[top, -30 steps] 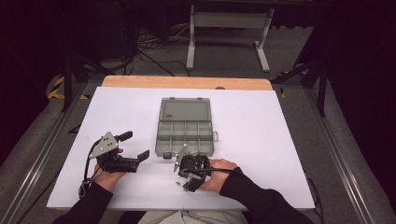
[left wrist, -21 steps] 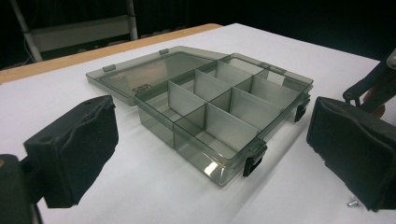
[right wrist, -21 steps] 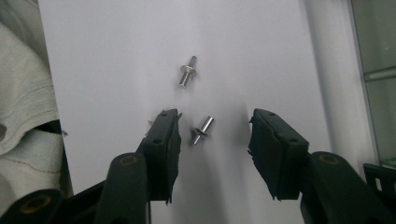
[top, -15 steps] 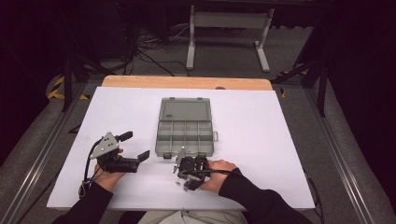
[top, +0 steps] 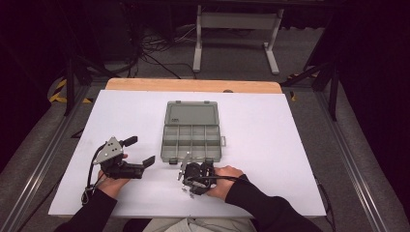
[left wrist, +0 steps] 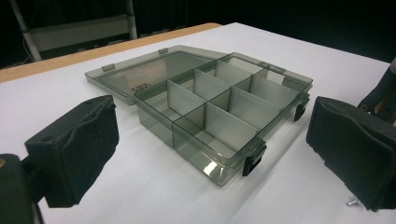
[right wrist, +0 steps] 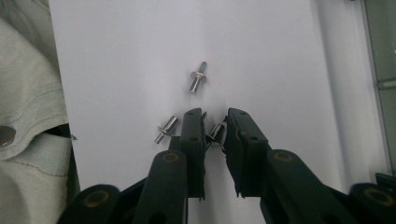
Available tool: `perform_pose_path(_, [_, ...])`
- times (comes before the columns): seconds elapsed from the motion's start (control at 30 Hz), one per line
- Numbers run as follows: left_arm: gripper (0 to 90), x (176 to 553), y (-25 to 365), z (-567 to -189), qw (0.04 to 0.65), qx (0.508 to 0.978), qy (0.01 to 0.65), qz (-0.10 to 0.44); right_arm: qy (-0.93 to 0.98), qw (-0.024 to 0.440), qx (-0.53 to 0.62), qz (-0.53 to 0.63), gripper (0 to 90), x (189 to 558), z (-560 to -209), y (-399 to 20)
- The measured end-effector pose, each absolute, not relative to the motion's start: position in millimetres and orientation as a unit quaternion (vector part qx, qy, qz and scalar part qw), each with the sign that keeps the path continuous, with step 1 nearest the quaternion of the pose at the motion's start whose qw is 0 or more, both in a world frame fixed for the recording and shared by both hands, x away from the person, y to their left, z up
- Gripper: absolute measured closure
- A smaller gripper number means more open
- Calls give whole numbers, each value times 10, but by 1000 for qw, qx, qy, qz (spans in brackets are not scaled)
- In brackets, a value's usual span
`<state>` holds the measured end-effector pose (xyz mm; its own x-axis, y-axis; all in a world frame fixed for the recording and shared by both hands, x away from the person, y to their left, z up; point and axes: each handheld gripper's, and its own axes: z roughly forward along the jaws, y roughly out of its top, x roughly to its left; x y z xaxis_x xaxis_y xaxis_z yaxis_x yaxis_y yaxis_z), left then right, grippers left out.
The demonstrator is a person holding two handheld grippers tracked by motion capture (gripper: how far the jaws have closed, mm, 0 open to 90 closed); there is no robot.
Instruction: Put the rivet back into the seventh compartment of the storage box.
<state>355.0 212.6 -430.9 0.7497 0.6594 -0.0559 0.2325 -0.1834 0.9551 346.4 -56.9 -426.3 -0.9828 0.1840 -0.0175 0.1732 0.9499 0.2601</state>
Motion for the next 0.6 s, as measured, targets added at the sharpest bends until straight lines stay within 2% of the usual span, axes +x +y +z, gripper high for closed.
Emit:
perform_pose_path(0.03, [30,3550,2126,-4310,565,746,299,188,987,20,92,130,814,3471,-4263,-570])
perform_pose_path(0.6, [30,3556,2133,-4314,565,746,301,187,985,14,96,140,833,3505,-4179,-597])
